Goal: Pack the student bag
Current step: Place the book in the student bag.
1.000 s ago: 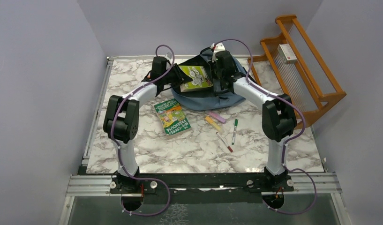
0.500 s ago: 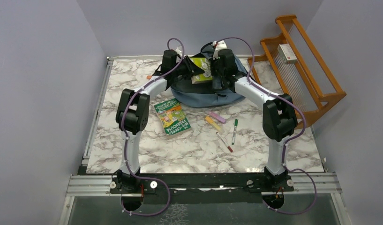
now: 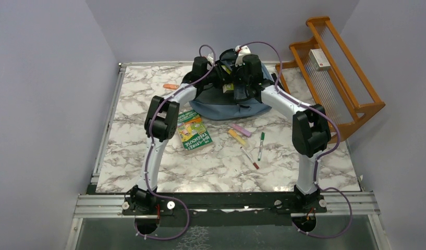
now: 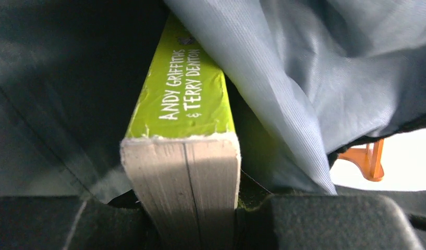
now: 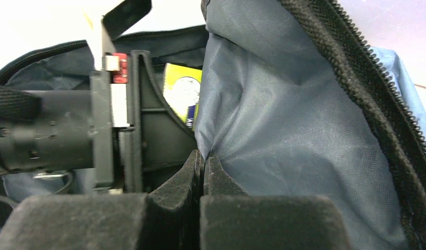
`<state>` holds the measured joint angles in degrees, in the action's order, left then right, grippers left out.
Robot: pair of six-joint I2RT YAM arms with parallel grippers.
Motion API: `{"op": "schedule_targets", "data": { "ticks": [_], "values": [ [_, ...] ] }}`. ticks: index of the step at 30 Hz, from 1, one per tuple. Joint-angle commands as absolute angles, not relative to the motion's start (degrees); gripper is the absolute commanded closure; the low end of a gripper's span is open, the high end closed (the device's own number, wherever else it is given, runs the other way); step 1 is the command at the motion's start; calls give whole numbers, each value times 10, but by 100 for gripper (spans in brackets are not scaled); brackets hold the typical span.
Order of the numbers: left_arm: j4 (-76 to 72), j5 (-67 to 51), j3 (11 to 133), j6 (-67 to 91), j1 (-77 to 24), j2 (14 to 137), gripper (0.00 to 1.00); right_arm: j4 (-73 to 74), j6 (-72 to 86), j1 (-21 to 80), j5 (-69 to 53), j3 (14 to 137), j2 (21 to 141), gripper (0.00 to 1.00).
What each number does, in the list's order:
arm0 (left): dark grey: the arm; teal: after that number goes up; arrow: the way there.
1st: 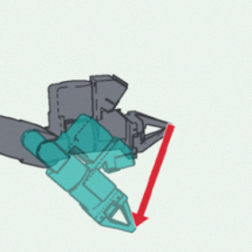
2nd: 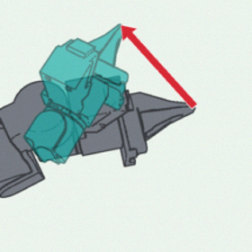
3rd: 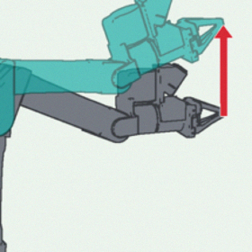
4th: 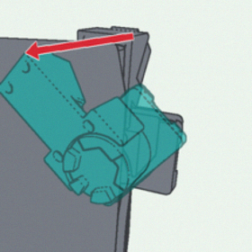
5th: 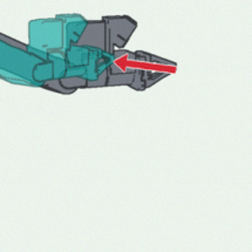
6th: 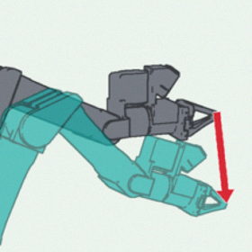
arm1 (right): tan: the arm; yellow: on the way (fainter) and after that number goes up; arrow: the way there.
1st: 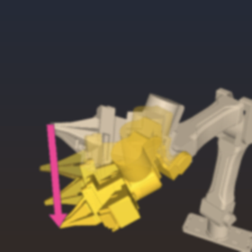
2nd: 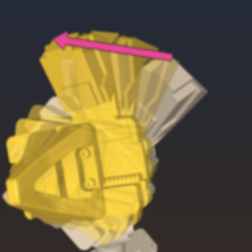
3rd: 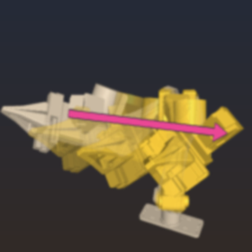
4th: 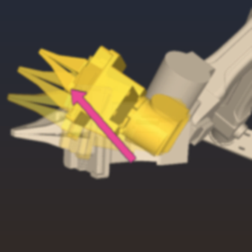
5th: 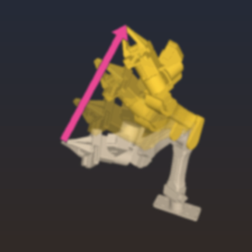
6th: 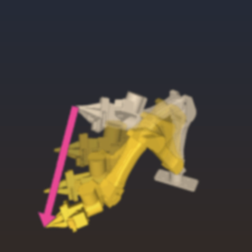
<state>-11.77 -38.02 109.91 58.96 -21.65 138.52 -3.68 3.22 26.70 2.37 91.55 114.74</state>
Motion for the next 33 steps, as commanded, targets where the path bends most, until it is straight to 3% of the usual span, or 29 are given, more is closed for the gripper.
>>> {"op": "schedule_targets", "data": {
  "ticks": [1,9,21,23,26,33],
  "values": [
    [-185,-411,1164,604,-228,1412,100,-80,51,272,-23,938,1128,99],
    [-171,-390,1227,594,-238,1475,100,-75,70,272,-35,936,1132,99],
    [-31,-355,1286,504,-241,1507,36,-65,74,272,-27,914,1131,99],
    [4,-346,1299,480,-240,1503,17,-65,73,272,-22,906,1127,100],
    [46,-332,1304,450,-238,1492,3,-73,71,272,-15,894,1121,100],
    [113,-296,1285,401,-223,1451,1,-81,72,271,-12,883,1116,100]
  ]
}}
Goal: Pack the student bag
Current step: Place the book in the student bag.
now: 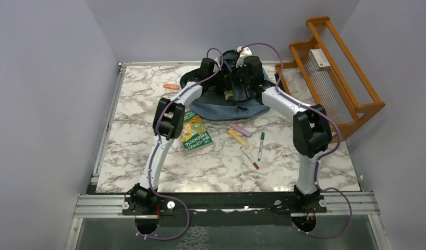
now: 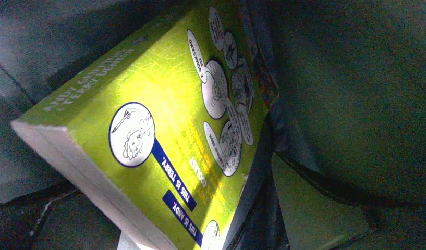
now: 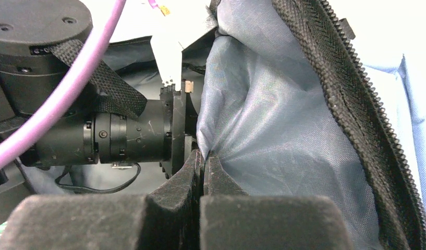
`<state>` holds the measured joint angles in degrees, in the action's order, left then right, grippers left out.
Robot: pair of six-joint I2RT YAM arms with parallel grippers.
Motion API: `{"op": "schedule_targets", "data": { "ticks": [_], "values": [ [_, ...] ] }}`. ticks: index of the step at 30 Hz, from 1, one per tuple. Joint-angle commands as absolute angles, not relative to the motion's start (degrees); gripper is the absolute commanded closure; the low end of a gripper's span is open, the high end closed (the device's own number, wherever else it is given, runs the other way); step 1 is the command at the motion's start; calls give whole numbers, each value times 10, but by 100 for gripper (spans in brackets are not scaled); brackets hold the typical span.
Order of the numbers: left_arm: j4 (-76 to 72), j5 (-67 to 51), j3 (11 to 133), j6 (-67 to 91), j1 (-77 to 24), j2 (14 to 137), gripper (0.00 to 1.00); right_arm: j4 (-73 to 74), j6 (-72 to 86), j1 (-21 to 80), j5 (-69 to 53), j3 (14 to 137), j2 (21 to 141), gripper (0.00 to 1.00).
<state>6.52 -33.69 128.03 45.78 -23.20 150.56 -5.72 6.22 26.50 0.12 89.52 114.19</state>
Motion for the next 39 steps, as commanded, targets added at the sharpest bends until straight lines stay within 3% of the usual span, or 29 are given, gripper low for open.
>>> {"op": "schedule_targets", "data": {
  "ticks": [1,11,24,29,35,39],
  "values": [
    [120,-292,1282,396,-221,1446,1,-83,72,271,-10,881,1116,99],
    [224,-227,1259,324,-190,1400,1,-81,70,271,-5,876,1117,99],
    [213,-203,1117,222,-180,1205,1,-26,108,256,-13,904,1156,98],
    [185,-197,1001,210,-163,1102,1,-15,153,233,-65,904,1170,91],
    [142,-199,817,225,-109,981,1,-18,212,196,-150,899,1190,62],
    [141,-172,723,221,-86,907,1,-30,233,182,-188,893,1198,50]
  ]
}}
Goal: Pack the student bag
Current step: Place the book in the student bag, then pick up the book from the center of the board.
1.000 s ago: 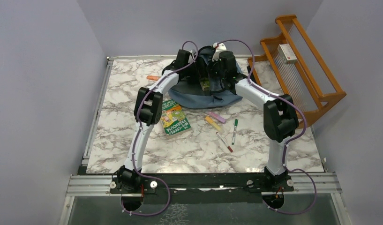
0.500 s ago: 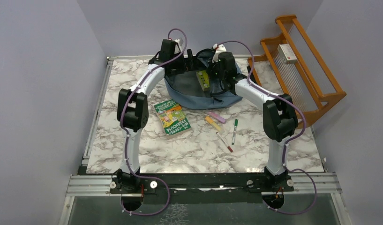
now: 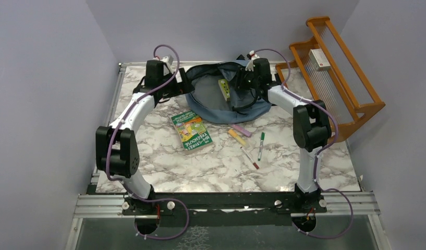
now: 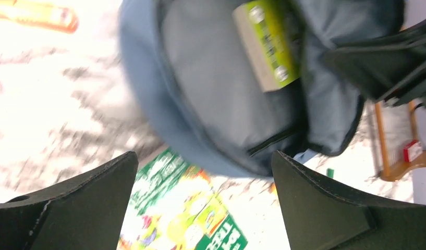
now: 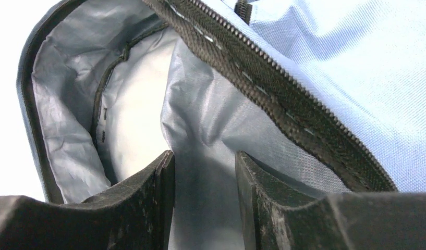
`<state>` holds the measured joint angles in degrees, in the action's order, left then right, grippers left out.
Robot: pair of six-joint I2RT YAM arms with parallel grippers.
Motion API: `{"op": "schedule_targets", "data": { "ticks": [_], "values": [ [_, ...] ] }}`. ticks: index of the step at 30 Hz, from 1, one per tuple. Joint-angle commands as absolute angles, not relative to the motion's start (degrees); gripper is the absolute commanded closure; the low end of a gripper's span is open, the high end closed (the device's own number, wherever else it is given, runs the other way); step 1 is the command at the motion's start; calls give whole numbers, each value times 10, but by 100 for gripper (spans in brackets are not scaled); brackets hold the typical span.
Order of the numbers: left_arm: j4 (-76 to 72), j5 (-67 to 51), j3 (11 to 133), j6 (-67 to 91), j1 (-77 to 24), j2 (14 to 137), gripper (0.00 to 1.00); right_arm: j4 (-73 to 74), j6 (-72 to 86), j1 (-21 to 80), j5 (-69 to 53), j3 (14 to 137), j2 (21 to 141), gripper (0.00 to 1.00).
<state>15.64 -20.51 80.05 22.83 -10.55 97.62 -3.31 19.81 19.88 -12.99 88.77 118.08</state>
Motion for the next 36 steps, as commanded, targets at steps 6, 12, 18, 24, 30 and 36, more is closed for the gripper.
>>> {"op": "schedule_targets", "data": {
  "ticks": [6,12,18,24,30,36],
  "values": [
    [124,-161,605,235,-65,838,1,-45,236,175,-209,890,1199,47],
    [108,-144,527,251,-63,794,1,-94,232,171,-270,864,1174,46],
    [100,-139,486,259,-62,774,1,-123,231,171,-304,849,1148,45],
    [95,-139,470,266,-62,768,1,-114,230,171,-323,867,1155,45],
    [88,-139,460,270,-63,766,1,-116,230,171,-358,887,1157,46],
    [84,-137,455,272,-62,764,1,-96,222,171,-360,914,1156,46]
  ]
}}
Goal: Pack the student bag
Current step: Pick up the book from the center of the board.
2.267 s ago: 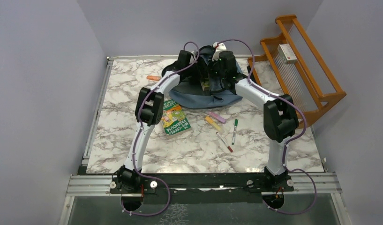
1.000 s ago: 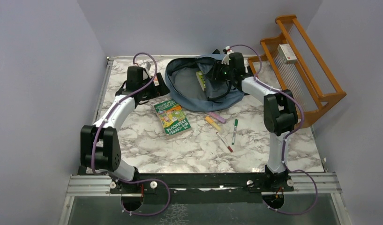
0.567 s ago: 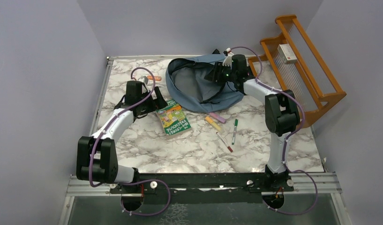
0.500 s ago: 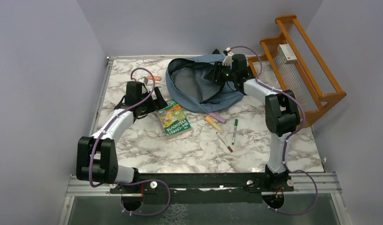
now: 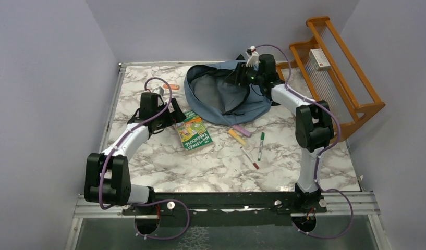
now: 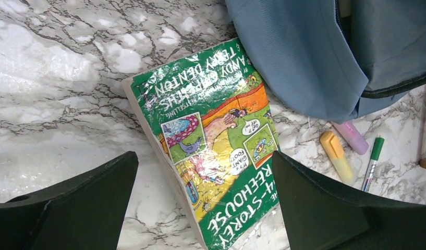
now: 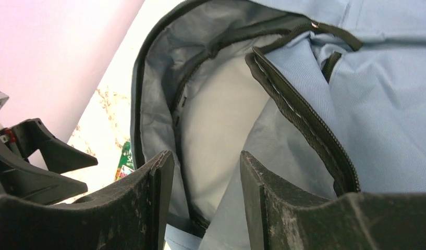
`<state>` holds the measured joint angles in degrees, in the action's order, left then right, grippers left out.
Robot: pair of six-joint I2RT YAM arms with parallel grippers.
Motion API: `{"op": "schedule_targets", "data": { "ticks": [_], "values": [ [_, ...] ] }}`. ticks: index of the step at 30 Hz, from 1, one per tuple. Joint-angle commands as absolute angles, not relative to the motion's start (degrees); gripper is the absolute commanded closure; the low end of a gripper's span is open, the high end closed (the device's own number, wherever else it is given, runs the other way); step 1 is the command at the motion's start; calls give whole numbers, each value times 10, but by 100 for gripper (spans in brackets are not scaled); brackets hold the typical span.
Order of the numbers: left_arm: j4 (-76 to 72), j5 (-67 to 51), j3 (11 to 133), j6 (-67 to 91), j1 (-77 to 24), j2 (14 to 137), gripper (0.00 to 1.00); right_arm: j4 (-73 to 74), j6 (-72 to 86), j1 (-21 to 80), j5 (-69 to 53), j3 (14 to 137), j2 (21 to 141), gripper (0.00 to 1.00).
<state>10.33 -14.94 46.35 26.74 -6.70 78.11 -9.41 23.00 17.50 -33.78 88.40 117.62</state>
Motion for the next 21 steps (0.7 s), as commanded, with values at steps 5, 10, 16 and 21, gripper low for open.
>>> {"op": "schedule_targets", "data": {
  "ticks": [5,10,16,21],
  "values": [
    [89,-121,443,280,-62,757,1,-57,200,175,-334,935,1161,47],
    [90,-114,431,294,-62,757,1,-8,157,190,-282,948,1161,48],
    [74,-135,412,316,-62,770,1,17,123,225,-229,897,1107,48],
    [52,-152,389,334,-62,779,1,-24,128,285,-176,782,1008,48]
  ]
}}
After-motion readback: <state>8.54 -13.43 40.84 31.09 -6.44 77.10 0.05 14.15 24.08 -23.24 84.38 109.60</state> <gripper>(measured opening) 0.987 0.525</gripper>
